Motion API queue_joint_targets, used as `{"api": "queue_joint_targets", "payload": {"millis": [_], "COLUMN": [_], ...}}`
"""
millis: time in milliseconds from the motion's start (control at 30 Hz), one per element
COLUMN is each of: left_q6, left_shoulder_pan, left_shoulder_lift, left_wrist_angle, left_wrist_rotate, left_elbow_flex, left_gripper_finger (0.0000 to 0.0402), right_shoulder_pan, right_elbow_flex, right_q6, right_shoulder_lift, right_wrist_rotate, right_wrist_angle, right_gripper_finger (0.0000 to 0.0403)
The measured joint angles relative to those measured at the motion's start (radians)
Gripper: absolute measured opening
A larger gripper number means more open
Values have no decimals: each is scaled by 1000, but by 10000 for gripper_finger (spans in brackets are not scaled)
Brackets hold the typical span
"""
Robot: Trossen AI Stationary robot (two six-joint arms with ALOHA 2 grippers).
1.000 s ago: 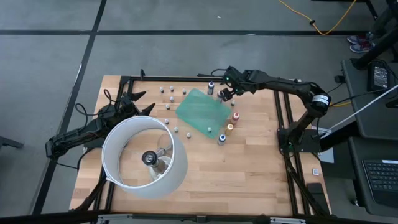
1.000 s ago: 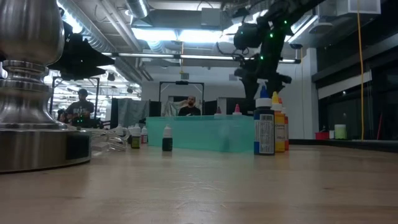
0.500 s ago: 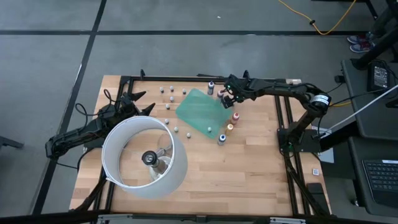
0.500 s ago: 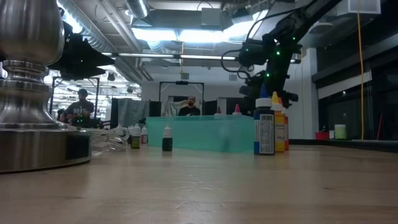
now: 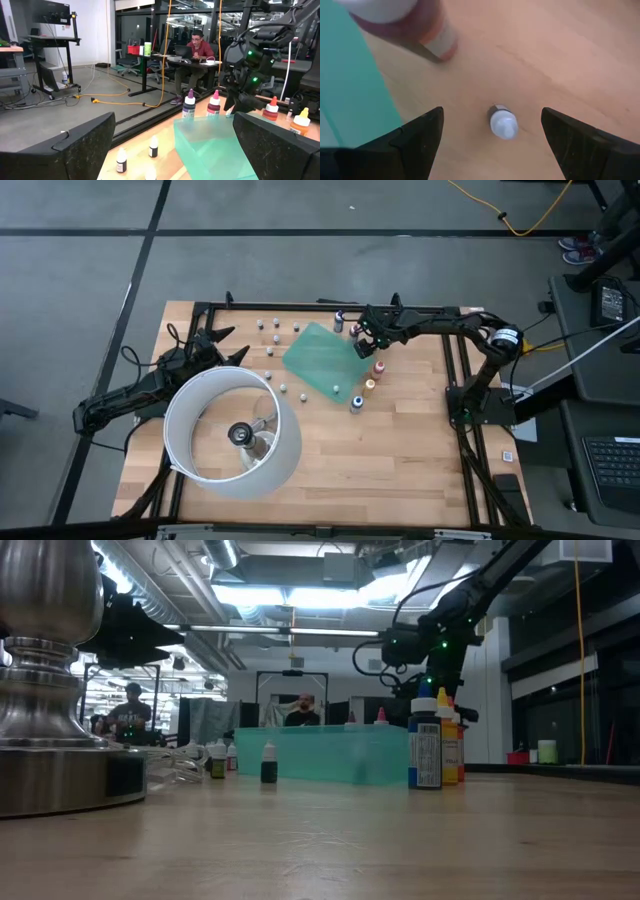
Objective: Pick & Place food coloring
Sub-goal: Put the small black food coloring bottle into the green bin
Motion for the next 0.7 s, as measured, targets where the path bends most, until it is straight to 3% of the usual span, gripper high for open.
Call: {"api": "queue_joint_targets", "payload": {"millis": [300,700], "left_q6": [0,0], "left_shoulder_pan": [0,0], "left_shoulder_lift": [0,0], "left_wrist_angle": [0,0], "left_wrist_rotate": [0,0], "left_elbow_flex": [0,0], "left_gripper_finger": [400,400], "right_shoulder_pan": [-5,-10], "right_elbow_flex": [0,0], "right_q6": [-5,-30], "right_shoulder_lift": [0,0], "right_wrist_rotate": [0,3], "right_wrist_angle": [-25,-33], "right_gripper_finger": [319,196]}}
